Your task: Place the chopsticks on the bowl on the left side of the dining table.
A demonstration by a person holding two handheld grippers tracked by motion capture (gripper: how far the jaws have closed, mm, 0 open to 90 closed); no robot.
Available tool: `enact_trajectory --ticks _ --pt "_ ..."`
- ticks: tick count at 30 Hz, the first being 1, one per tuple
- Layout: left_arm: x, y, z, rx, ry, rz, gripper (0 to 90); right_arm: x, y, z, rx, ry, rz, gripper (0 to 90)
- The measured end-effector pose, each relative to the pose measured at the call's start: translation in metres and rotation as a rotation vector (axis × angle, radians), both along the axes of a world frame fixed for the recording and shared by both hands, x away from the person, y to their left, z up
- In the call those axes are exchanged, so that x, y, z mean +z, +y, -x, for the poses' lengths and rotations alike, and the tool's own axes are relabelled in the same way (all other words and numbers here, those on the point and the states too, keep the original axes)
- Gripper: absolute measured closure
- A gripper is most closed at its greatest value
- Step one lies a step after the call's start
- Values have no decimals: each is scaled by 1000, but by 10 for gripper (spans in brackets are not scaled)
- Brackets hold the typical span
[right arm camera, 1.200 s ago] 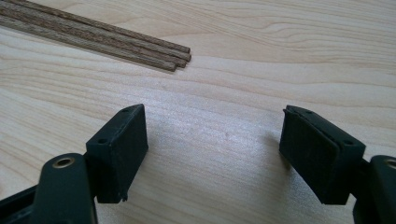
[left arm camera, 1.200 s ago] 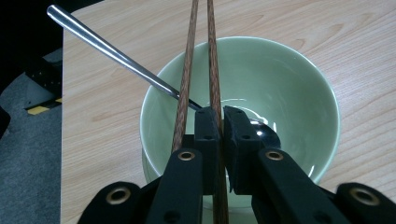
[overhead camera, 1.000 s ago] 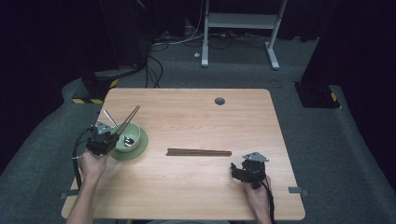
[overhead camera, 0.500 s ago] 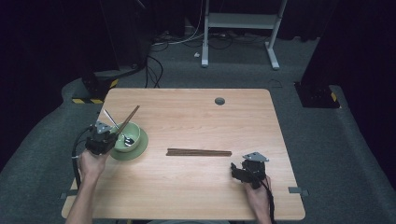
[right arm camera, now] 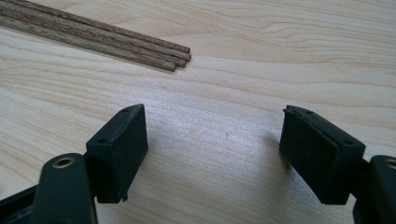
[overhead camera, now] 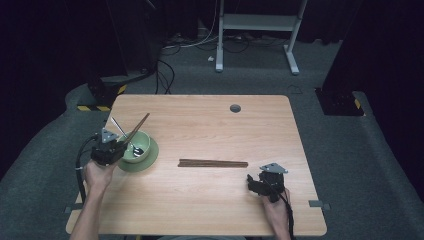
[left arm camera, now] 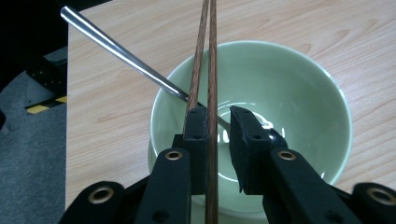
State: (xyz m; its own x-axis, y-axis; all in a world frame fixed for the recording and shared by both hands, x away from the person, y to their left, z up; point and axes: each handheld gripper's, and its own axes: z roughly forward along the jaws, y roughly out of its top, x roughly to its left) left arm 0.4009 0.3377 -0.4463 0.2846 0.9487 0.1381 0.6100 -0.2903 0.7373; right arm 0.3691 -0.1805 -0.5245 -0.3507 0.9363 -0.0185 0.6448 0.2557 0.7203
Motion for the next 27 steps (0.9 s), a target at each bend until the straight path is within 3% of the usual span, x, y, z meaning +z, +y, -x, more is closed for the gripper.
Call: enact_trajectory --ticks 6,14,23,27 --pt "5 -1 -5 -9 4 60 750 0 0 0 1 -1 0 229" --pt "8 -3 -12 -9 19 91 692 0 0 0 0 0 0 229" --pt "19 -8 -24 -1 25 155 514 0 0 0 0 0 0 229" --pt "23 -11 -27 -2 26 144 480 0 0 0 0 0 0 229"
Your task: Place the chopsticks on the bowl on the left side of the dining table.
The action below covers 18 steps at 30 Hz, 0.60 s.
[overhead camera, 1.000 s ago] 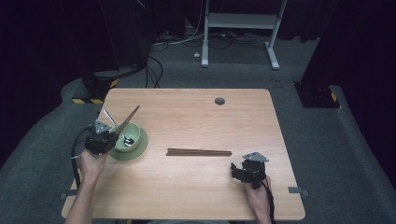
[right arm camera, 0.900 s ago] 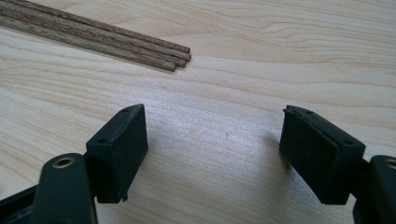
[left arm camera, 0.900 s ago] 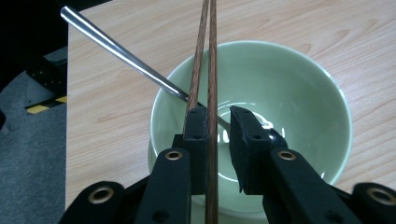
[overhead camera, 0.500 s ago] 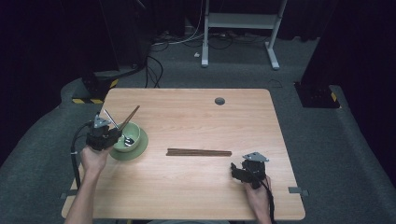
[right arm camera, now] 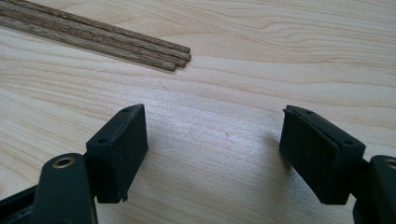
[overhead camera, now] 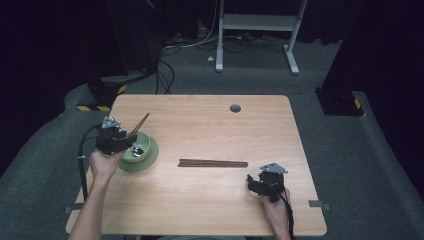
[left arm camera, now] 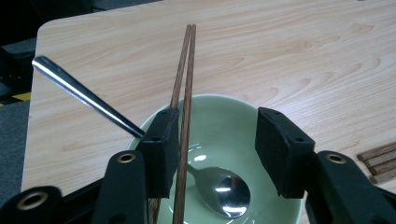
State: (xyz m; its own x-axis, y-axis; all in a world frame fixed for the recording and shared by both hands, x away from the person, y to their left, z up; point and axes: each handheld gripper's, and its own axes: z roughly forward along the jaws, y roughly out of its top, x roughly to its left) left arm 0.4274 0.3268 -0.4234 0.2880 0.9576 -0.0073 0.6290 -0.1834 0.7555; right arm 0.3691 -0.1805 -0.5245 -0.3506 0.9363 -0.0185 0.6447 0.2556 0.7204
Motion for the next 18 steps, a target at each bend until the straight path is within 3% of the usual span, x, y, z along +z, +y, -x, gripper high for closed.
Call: enact_trajectory --ticks 6,9,18 --pt "4 -3 -11 17 11 33 441 0 0 0 1 -1 0 229" --pt "3 -2 -18 21 19 98 406 0 0 0 0 0 0 229" --pt "-5 -4 -32 76 39 85 344 0 0 0 0 0 0 229"
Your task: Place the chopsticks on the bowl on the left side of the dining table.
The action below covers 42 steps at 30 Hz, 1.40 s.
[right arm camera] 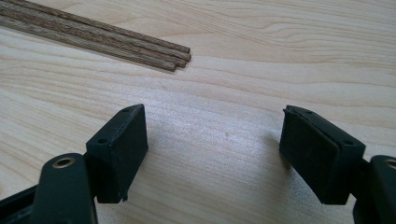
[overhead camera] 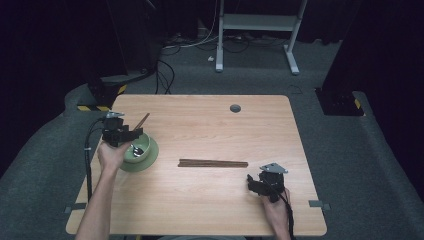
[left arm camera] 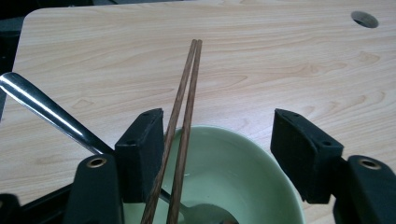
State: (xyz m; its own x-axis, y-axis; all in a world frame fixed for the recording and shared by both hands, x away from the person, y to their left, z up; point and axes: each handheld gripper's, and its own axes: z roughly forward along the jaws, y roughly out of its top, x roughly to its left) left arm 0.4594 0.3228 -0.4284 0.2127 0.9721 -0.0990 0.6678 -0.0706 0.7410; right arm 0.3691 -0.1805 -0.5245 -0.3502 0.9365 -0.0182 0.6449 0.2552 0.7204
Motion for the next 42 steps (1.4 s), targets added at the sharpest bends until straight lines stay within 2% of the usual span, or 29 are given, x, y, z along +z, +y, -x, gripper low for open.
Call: enact_trajectory --ticks 5,8,13,15,26,28,30,31,34,42 --pt "-4 0 -5 31 5 4 317 0 0 0 0 0 0 229" --pt "-3 -1 -10 37 26 -23 310 0 0 0 0 0 0 228" --pt "3 -7 -14 34 15 -37 312 0 0 0 0 0 0 228" --pt "2 -9 -19 38 33 -45 311 0 0 0 -1 0 0 229" --pt "-6 -18 -36 49 79 -29 273 0 0 0 0 0 1 228" --pt "-9 -18 -38 50 86 -39 272 0 0 0 -1 1 0 228" --pt "-10 -18 -38 62 75 -73 281 0 0 0 -1 0 0 228" --pt "-10 -17 -38 65 75 -74 286 0 0 0 0 0 0 228" --pt "-11 -16 -39 66 79 -58 290 0 0 0 -1 0 0 228" --pt "-17 -16 -44 61 107 -50 302 0 0 0 -1 0 0 228"
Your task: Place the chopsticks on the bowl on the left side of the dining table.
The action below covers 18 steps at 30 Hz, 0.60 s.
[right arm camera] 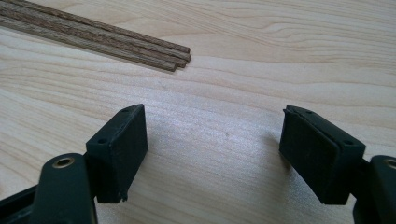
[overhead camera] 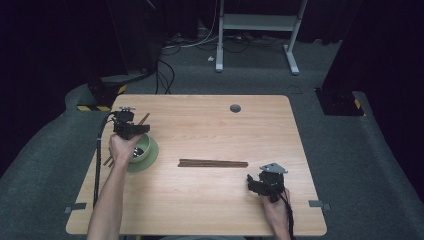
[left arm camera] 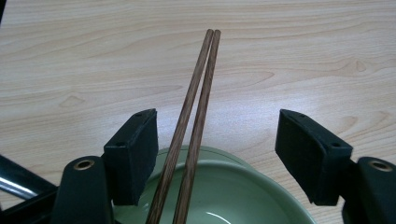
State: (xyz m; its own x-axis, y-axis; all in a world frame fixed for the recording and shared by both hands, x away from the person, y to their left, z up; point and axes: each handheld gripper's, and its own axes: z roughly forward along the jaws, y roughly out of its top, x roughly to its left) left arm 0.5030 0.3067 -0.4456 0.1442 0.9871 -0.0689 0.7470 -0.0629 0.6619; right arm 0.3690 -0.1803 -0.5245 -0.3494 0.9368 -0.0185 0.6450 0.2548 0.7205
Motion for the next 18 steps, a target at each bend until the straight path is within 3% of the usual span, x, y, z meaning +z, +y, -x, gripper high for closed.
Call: enact_trajectory --ticks 5,18 --pt "-2 0 -2 -11 10 22 310 0 0 0 0 0 0 228" --pt "-4 -4 -2 -31 18 14 326 0 0 0 0 0 0 228"
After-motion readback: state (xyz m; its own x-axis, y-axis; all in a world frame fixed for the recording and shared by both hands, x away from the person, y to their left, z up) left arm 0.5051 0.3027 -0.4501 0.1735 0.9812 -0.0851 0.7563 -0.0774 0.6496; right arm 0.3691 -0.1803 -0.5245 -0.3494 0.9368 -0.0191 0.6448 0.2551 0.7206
